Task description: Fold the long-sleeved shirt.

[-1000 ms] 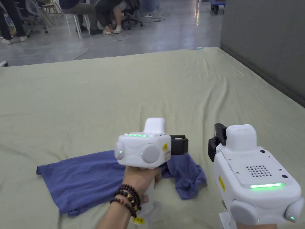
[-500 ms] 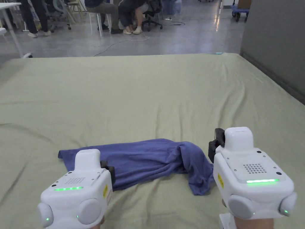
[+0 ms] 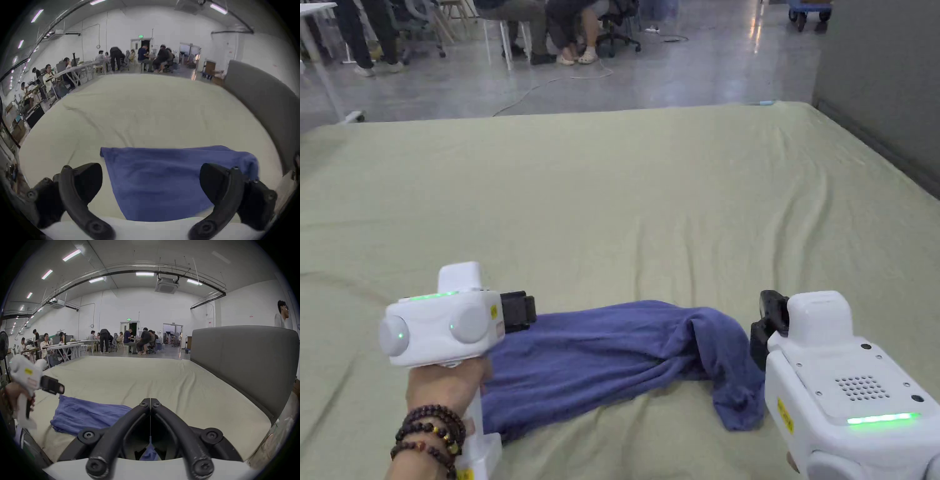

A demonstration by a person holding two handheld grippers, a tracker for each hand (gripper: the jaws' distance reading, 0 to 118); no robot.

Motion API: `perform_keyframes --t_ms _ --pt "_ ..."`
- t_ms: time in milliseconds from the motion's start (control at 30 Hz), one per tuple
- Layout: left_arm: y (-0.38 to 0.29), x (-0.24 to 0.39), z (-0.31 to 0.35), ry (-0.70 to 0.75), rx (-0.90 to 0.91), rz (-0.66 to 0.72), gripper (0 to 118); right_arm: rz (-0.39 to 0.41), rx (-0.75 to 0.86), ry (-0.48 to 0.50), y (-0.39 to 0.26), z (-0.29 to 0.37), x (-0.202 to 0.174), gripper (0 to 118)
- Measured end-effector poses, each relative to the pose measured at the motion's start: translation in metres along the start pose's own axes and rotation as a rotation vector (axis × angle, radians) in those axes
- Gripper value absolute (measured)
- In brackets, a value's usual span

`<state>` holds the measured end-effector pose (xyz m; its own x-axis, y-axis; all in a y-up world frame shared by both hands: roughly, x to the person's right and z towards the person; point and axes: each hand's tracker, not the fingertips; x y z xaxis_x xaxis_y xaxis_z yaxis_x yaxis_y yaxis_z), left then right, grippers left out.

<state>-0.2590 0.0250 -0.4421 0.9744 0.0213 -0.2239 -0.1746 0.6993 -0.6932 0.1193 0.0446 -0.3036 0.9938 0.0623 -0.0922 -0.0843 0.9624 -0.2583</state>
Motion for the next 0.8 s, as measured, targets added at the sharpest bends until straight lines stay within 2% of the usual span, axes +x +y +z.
perform_keyframes --t_ms 133,233,300,333,400,433,467,533,567,600,633,700,800 --pt "0.012 -0.02 -0.084 0.099 -0.144 -0.097 117 0.008 -0.047 -0.002 -0.007 -0.013 0.003 0" --pt "0.009 -0.022 -0.095 0.136 -0.213 -0.208 117 0.003 -0.083 -0.012 -0.01 -0.025 0.007 0" --pt "0.003 -0.024 -0.107 0.117 -0.27 -0.219 117 -0.003 -0.101 -0.019 -0.012 -0.032 0.011 0" --pt "0.007 -0.035 -0.142 0.117 -0.307 -0.216 109 -0.002 -0.107 -0.021 -0.012 -0.036 0.013 0" --pt "0.004 -0.037 -0.149 0.085 -0.353 -0.199 80 0.003 -0.126 -0.034 -0.013 -0.042 0.015 0" --pt "0.007 -0.037 -0.145 0.0 -0.332 -0.146 50 0.001 -0.142 -0.044 -0.015 -0.044 0.016 15" --pt "0.002 -0.024 -0.116 0.017 -0.328 -0.162 10 -0.002 -0.161 -0.055 -0.016 -0.048 0.017 43" --pt "0.002 -0.009 -0.099 -0.021 -0.286 -0.253 8 -0.014 -0.264 -0.035 -0.023 -0.057 0.018 63" --pt "0.001 -0.002 -0.093 0.016 -0.281 -0.266 8 -0.012 -0.33 -0.008 -0.027 -0.063 0.017 63" --pt "0.013 -0.005 -0.094 0.032 -0.288 -0.289 8 0.001 -0.383 0.008 -0.034 -0.068 0.017 85" --pt "0.013 -0.003 -0.09 0.008 -0.279 -0.287 8 0.018 -0.413 0.025 -0.042 -0.07 0.015 92" --pt "0.017 -0.003 -0.086 -0.003 -0.262 -0.274 8 0.06 -0.491 -0.012 -0.06 -0.077 0.009 92" --pt "0.021 -0.003 -0.08 -0.004 -0.25 -0.267 8 0.073 -0.599 0.026 -0.084 -0.093 0.004 91"
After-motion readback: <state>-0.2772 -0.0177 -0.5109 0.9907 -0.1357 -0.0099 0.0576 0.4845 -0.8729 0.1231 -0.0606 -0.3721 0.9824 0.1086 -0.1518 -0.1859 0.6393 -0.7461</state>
